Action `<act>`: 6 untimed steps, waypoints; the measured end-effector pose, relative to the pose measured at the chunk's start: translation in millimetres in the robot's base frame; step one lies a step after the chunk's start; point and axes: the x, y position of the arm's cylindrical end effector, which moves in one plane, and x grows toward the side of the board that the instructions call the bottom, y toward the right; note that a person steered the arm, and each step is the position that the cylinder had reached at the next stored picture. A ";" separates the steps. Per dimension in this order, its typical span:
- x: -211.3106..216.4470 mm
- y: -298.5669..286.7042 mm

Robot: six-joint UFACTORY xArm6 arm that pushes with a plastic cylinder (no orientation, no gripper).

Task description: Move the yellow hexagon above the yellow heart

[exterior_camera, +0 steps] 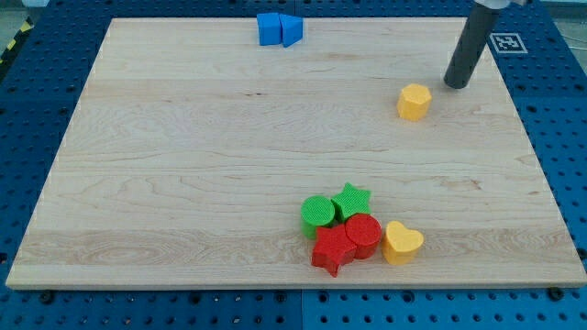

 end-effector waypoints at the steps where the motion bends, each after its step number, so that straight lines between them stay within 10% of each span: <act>1: 1.1 -9.8; 6: 33.9 -57.0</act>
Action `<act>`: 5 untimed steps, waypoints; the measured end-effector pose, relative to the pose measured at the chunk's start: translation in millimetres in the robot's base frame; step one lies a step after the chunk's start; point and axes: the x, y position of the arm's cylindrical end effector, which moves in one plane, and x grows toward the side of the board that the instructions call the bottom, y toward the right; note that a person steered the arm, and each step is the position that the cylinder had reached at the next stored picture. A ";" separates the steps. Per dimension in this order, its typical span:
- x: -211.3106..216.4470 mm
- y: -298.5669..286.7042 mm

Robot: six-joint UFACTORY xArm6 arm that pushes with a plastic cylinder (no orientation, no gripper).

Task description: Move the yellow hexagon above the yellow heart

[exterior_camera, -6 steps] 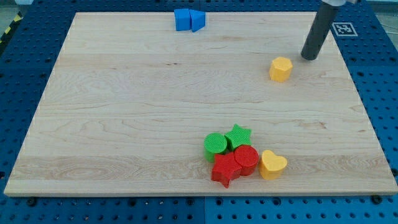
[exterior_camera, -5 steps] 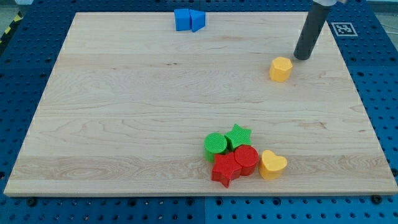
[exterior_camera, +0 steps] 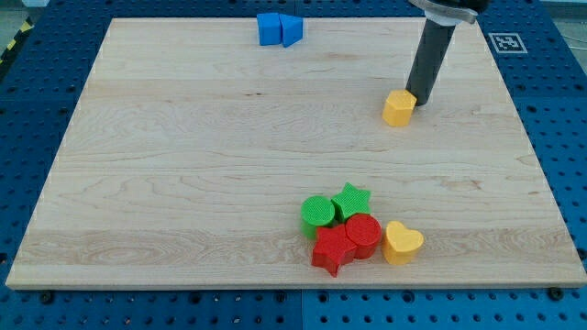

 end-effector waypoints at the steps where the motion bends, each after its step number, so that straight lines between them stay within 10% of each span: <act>1: 0.1 -5.4; 5: 6.0 -42.6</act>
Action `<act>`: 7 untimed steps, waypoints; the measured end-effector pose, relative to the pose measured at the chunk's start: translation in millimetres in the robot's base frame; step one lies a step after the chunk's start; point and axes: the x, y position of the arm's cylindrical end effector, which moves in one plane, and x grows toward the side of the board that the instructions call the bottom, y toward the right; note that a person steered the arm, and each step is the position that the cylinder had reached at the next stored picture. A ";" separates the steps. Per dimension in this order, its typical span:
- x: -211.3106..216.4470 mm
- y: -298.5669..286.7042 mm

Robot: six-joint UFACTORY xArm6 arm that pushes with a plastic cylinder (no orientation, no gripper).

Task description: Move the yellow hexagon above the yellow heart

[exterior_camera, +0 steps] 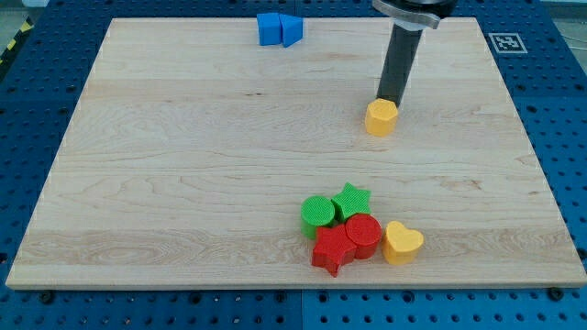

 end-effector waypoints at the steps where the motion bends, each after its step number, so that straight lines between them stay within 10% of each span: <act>1: 0.1 -15.8; 7: 75.4 -15.8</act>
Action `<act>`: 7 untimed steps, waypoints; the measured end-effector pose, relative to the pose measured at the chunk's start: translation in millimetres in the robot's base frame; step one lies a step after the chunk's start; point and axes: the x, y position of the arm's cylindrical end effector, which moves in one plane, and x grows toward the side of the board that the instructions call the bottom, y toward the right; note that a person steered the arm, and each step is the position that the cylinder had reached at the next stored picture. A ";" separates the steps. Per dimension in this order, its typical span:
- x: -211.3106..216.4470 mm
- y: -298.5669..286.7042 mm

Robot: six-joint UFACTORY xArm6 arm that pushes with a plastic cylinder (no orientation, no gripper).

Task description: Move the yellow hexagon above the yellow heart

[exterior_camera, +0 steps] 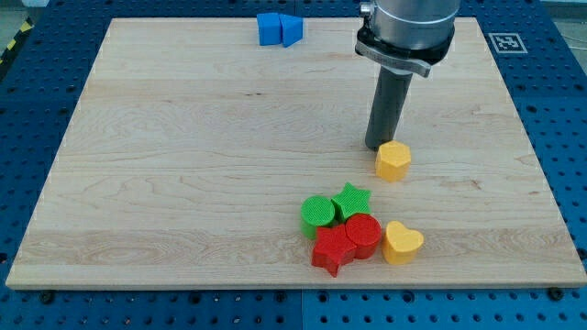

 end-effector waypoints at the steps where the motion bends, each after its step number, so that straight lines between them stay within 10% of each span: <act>1: 13.4 1.5; 7: 57.2 20.9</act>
